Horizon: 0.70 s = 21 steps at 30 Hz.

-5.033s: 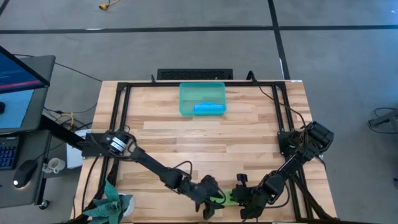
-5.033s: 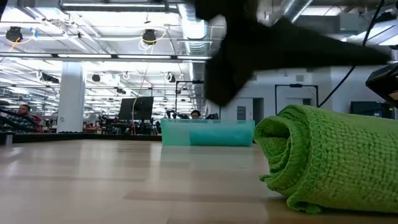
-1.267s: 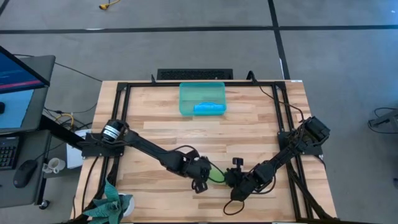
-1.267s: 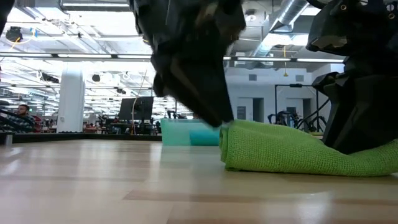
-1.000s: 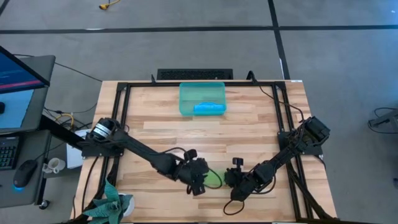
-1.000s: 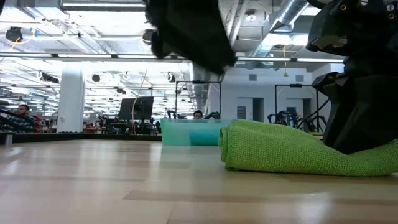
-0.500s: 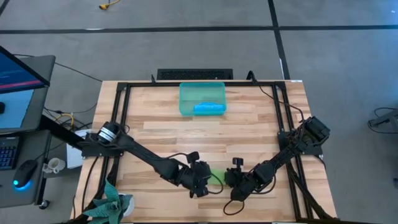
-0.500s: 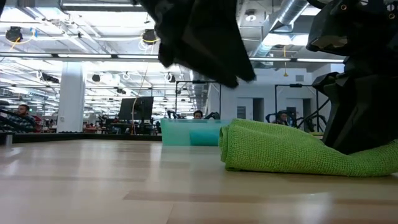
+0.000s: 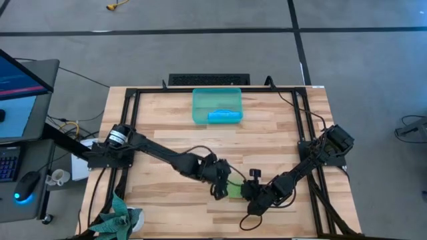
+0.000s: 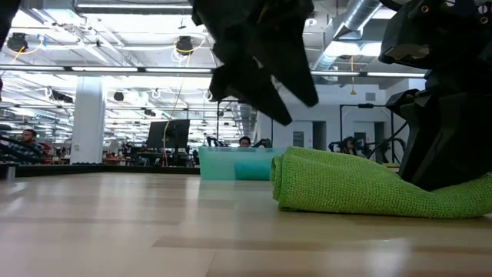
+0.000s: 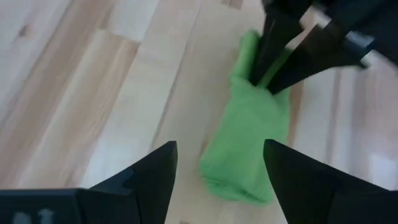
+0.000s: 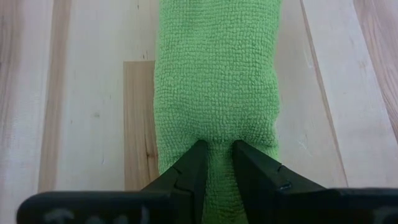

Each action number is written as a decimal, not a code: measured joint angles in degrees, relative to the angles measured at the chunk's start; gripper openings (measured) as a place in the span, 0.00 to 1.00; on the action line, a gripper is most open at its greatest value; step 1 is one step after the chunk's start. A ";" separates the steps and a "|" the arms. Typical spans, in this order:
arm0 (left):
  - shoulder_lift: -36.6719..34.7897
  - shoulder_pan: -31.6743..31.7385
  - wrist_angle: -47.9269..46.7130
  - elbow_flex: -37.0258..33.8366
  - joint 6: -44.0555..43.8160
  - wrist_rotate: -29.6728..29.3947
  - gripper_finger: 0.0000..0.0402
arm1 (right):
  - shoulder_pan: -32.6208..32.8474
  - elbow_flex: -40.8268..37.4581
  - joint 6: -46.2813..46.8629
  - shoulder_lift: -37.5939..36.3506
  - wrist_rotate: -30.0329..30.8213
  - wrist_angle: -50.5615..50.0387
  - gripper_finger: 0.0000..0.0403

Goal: Roll microfiber towels into tight, uniform cylinder then place into a basket
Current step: Put the green microfiber cloth into the blue bin

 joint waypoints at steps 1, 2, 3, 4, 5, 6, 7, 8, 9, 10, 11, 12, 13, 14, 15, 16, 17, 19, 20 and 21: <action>-0.39 0.55 -0.93 0.54 -0.44 1.66 0.58 | 0.00 0.00 0.00 0.00 0.00 0.00 0.27; -1.11 0.97 -2.52 0.64 -0.86 2.76 0.58 | 0.00 0.00 0.00 0.00 0.01 0.00 0.27; -1.83 1.36 -3.97 0.71 -1.48 3.54 0.58 | 0.00 0.00 0.00 0.00 0.00 -0.03 0.27; -2.48 1.49 -4.70 0.81 -2.18 3.76 0.58 | 0.02 0.00 0.00 0.00 -0.02 -0.09 0.27; -2.97 1.51 -6.49 0.86 -3.05 3.26 0.58 | 0.09 0.00 0.00 0.00 0.01 -0.11 0.27; -3.32 1.23 -8.77 0.87 -4.22 1.86 0.58 | 0.11 0.00 0.00 0.00 0.09 -0.09 0.27; -3.53 0.70 -10.81 0.85 -5.45 0.07 0.58 | 0.23 0.00 0.08 0.00 -0.01 -0.12 0.27; -3.55 0.09 -12.50 0.80 -6.70 -1.26 0.58 | 0.47 0.00 0.11 0.00 0.02 -0.09 0.27; -3.57 -0.65 -13.58 0.57 -7.92 -2.24 0.58 | 0.51 0.00 0.24 0.01 0.14 -0.07 0.27; -3.60 -1.40 -13.93 -0.01 -9.16 -3.08 0.58 | 0.55 0.00 0.34 0.04 0.20 -0.07 0.27; -3.61 -2.12 -14.10 -0.71 -10.36 -3.71 0.58 | 0.63 0.00 0.37 0.04 0.19 -0.09 0.27; -3.61 -2.91 -13.81 -1.61 -11.55 -4.23 0.58 | 0.80 0.00 0.40 0.04 0.20 -0.09 0.27; -3.63 -3.67 -12.14 -2.94 -13.05 -4.39 0.58 | 0.83 0.00 0.42 0.05 0.36 -0.07 0.27; -3.63 -4.40 -9.11 -4.60 -14.27 -4.46 0.58 | 0.72 0.00 0.44 0.07 0.37 -0.09 0.27; -3.63 -5.16 -5.12 -6.48 -14.95 -4.33 0.58 | 0.74 0.00 0.48 0.07 0.33 -0.09 0.27; -3.63 -5.86 -1.15 -8.45 -15.07 -3.99 0.58 | 0.74 0.00 0.50 0.07 0.35 -0.07 0.27; -3.69 -6.46 2.98 -10.43 -15.10 -3.64 0.58 | 0.74 0.00 0.50 0.07 0.38 -0.07 0.27; -3.90 -7.14 10.78 -14.06 -15.12 -3.47 0.58 | 0.74 0.00 0.52 0.07 0.35 -0.04 0.27; -3.99 -7.24 15.18 -15.75 -15.12 -3.60 0.58 | 0.74 0.00 0.52 0.07 0.35 -0.05 0.27; -4.16 -7.23 19.23 -17.39 -15.14 -3.70 0.58 | 0.74 0.00 0.52 0.07 0.37 -0.04 0.27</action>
